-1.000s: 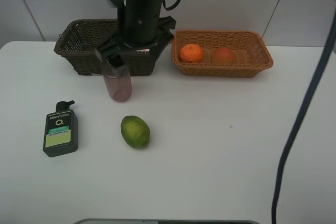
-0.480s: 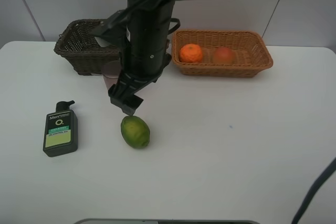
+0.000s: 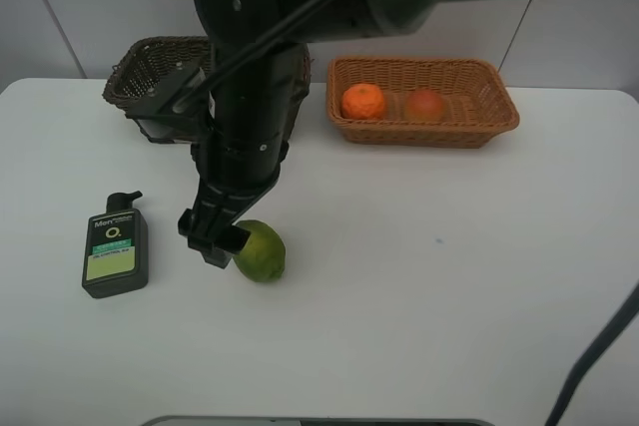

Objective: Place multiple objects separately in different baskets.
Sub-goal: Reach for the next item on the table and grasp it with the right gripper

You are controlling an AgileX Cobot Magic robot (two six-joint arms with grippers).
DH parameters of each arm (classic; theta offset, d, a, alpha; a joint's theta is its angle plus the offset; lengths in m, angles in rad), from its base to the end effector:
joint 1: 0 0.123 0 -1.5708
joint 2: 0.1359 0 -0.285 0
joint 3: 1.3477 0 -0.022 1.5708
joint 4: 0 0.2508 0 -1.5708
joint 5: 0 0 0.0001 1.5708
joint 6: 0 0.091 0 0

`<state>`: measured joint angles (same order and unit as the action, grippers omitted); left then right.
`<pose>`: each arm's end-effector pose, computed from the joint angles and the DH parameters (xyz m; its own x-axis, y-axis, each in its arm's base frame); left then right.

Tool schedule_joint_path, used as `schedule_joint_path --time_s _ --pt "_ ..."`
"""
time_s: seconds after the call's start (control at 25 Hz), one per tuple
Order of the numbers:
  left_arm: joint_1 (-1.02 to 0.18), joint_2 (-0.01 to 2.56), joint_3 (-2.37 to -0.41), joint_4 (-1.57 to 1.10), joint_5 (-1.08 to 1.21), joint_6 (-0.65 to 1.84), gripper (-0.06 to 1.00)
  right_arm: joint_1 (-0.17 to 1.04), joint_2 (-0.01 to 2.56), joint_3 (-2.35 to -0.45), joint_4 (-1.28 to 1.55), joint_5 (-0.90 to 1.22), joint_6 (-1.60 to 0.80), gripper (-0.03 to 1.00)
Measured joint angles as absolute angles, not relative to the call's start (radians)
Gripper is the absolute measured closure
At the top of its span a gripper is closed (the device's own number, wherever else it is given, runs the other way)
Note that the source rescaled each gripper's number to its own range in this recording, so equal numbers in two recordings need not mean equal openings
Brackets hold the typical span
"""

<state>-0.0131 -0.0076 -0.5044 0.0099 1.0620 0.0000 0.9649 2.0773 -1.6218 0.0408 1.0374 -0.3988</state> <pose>-0.0066 0.0009 0.2784 -0.4464 0.0107 -0.8948 0.0075 0.9999 0.0082 0.2409 0.3532 0.1917 -0.2176 -0.9618 -0.1659 -0.9739 0.2253 -0.0286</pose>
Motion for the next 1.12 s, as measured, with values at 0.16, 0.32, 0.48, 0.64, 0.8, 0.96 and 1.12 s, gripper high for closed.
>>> schedule_joint_path --time_s 0.16,0.32,0.48,0.64,0.8,0.96,1.12 --pt "-0.013 -0.008 -0.504 0.01 1.062 0.0 -0.03 0.965 2.093 -1.587 0.036 0.982 -0.318 0.0" --pt "-0.013 -0.008 -0.504 0.01 1.062 0.0 -0.03 0.965 2.095 -1.576 0.0 0.952 -0.216 0.0" --pt "-0.013 -0.008 -0.504 0.01 1.062 0.0 -0.03 0.965 2.127 -1.575 -0.009 0.936 -0.142 0.0" --pt "-0.013 -0.008 -0.504 0.01 1.062 0.0 -0.03 0.965 2.163 -1.575 -0.031 0.924 -0.05 0.0" --pt "-0.013 -0.008 -0.504 0.01 1.062 0.0 -0.03 0.965 2.179 -1.575 -0.077 0.913 0.01 0.0" --pt "-0.013 -0.008 -0.504 0.01 1.062 0.0 -0.03 0.965 2.183 -1.574 -0.077 0.891 0.023 0.0" --pt "-0.013 -0.008 -0.504 0.01 1.062 0.0 -0.03 0.965 2.21 -1.574 -0.069 0.872 0.052 0.0"
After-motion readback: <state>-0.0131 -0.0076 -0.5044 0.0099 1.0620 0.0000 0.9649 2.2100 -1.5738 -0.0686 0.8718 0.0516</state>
